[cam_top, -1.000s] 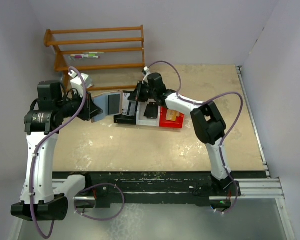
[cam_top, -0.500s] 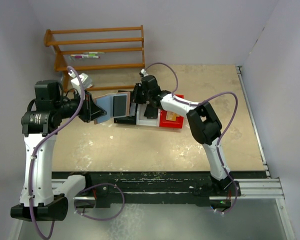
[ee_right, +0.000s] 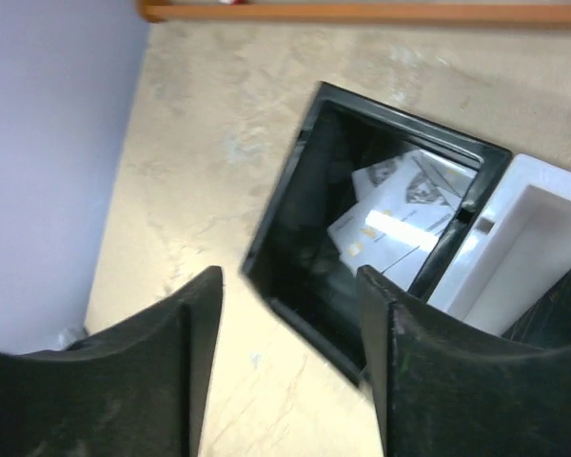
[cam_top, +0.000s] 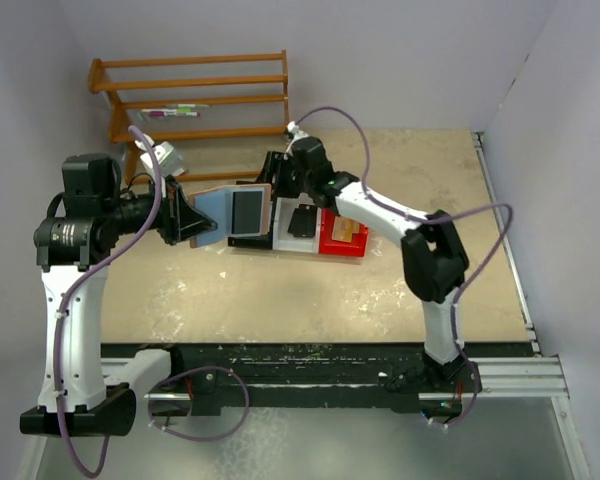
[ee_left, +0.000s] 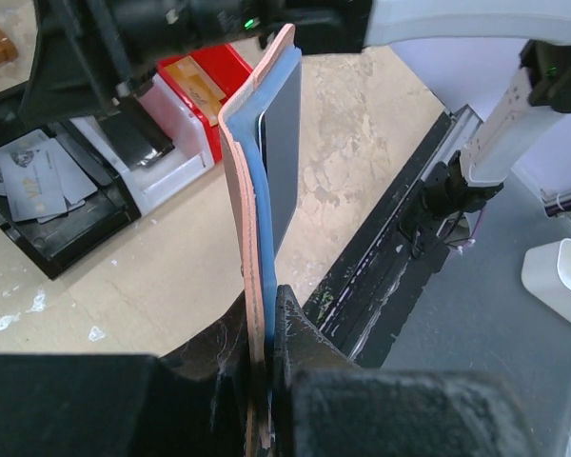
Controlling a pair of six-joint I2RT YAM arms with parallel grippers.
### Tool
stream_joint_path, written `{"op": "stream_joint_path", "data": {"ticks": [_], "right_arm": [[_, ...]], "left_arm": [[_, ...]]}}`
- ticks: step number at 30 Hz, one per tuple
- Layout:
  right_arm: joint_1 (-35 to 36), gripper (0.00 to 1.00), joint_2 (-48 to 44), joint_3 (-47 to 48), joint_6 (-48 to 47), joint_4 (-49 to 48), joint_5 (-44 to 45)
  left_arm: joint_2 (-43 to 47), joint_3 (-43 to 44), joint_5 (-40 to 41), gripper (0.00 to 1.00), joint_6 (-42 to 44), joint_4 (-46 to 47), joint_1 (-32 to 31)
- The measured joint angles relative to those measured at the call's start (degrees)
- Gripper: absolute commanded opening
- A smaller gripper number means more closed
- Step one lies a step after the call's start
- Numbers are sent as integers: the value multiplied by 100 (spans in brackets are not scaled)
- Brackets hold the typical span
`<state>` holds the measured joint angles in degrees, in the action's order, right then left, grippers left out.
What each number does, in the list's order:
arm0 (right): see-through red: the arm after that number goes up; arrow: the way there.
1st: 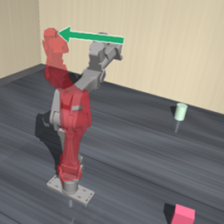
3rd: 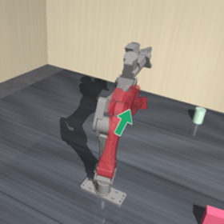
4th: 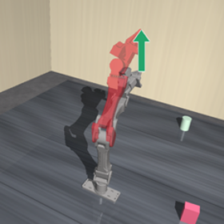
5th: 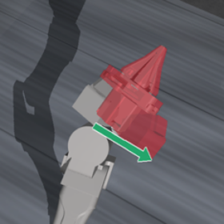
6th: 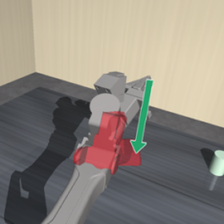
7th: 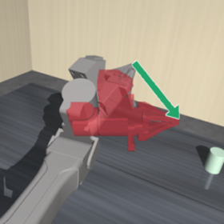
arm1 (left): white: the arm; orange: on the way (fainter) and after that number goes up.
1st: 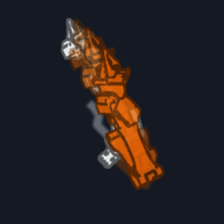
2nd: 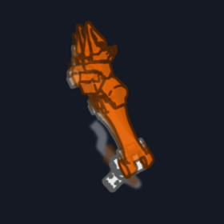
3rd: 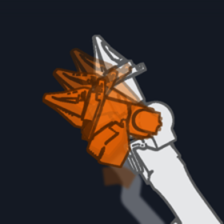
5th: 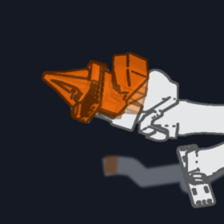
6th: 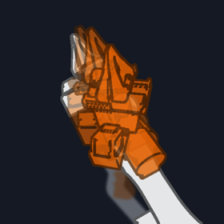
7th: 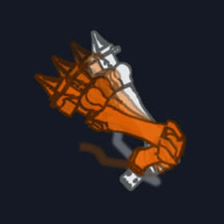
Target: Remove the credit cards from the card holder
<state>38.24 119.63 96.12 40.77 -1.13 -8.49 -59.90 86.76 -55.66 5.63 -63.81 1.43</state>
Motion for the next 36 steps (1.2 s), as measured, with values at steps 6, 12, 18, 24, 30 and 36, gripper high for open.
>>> {"op": "stream_joint_path", "data": {"ticks": [6, 12, 18, 24, 30, 36], "right_arm": [[-17, 83, -1947, -887, -192, -236, -299], [-243, 85, -4061, -2568, -144, -1104, -1088], [-358, 94, -5285, -3926, -59, -1552, -1974], [-227, 100, -5792, -4367, 520, -2778, -2564], [358, 94, -5484, -4330, 798, -3720, -2549], [723, 39, -4881, -4240, 855, -4065, -2426]], "left_arm": [[-125, 15, -363, 4, -79, 2, 0], [-175, 26, -1023, 4, -426, 234, 0], [-190, 26, -1624, 5, -883, 601, 0], [-103, -201, -2041, 4, -1508, 1235, 0], [-44, -529, -2221, 4, -2179, 1867, 0], [-15, -660, -2308, 26, -2636, 2310, 0]]}}
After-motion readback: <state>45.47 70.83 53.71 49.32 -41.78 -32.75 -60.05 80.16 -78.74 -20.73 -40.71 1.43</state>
